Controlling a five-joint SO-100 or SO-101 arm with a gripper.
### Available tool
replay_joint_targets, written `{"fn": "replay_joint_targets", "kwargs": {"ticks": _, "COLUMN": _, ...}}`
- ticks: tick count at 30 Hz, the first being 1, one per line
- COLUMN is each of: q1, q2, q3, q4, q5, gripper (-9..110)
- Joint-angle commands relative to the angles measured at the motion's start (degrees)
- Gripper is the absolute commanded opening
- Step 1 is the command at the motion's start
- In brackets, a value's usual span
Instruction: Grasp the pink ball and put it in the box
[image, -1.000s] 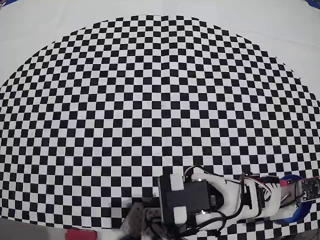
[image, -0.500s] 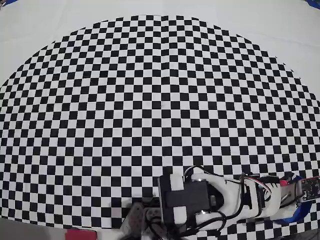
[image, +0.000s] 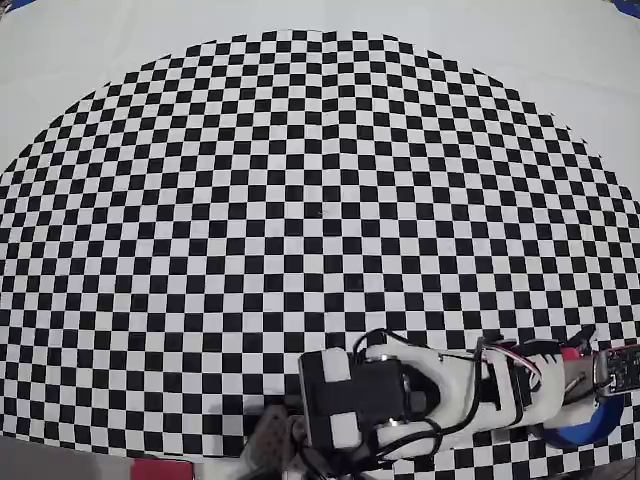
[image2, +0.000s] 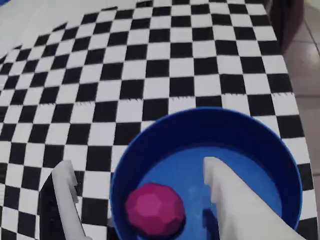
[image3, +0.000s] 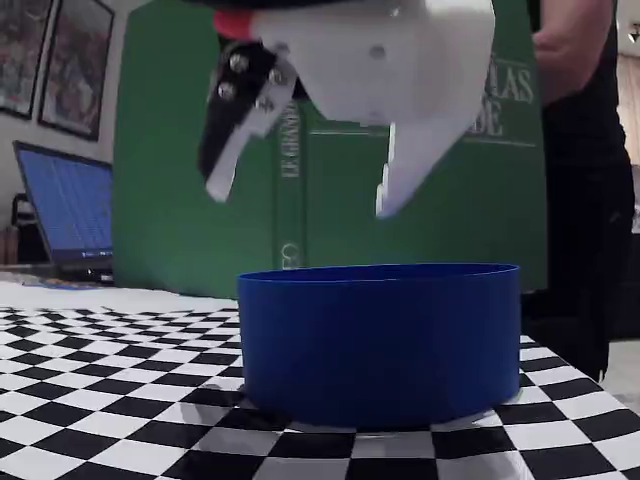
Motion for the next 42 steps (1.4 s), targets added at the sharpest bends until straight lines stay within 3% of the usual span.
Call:
{"fn": "replay_joint_targets", "kwargs": {"ticks": 1, "q1": -0.7, "q2": 6.3, "q3": -0.3, "q4": 2.2, "q5": 0.9, "gripper": 29}}
{"fn": "replay_joint_targets", "kwargs": {"ticks": 6, "q1": -2.9, "q2": 15.4, "q3": -0.3, "q4": 9.1, "q5": 3.8, "gripper": 28}}
{"fn": "replay_joint_targets", "kwargs": {"ticks": 14, "q1": -12.1, "q2": 31.6, "q3": 2.0, "q4": 13.7, "q5": 27.3, "gripper": 0}}
{"fn": "replay_joint_targets", "kwargs": {"ticks": 25, "q1": -32.8, "q2": 50.2, "q3": 12.5, "q4": 15.5, "q5": 57.3, "gripper": 0}}
{"fn": "replay_joint_targets", "kwargs": {"ticks": 33, "q1": -50.5, "q2": 63.4, "q3": 26.3, "q4": 15.6, "q5": 62.8, "gripper": 0}}
{"fn": "replay_joint_targets", "kwargs": {"ticks": 42, "q1": -63.1, "q2": 67.4, "q3": 34.0, "q4": 15.6, "q5": 66.3, "gripper": 0}}
